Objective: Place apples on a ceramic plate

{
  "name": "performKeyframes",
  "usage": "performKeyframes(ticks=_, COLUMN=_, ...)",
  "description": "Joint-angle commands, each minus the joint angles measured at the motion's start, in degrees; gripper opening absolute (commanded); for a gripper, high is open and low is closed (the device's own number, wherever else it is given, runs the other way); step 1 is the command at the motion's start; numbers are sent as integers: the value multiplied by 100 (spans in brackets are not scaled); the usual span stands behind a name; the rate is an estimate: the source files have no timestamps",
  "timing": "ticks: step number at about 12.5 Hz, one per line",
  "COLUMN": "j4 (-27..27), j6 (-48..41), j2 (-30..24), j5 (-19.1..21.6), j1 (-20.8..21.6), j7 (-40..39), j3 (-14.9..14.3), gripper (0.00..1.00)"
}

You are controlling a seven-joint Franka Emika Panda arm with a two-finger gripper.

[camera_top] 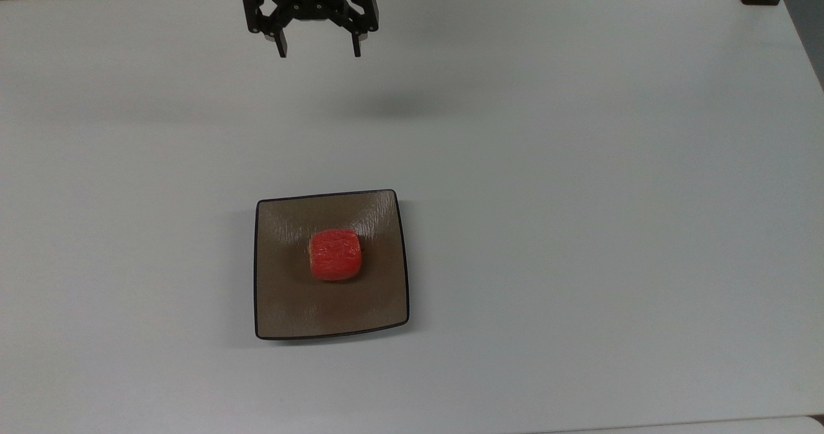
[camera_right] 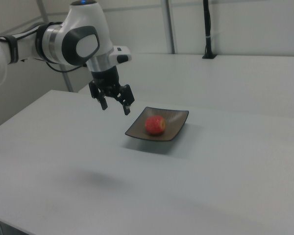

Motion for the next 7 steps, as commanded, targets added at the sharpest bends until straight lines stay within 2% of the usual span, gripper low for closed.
performKeyframes(ticks=1, j4=-307, j6=116, j2=-219, j5=104, j1=136, j7=17, j3=-84, gripper=100)
performKeyframes(ticks=7, j4=-289, j6=90, j2=-263, j5=60, j1=83, j7=87, j3=-92, gripper=100)
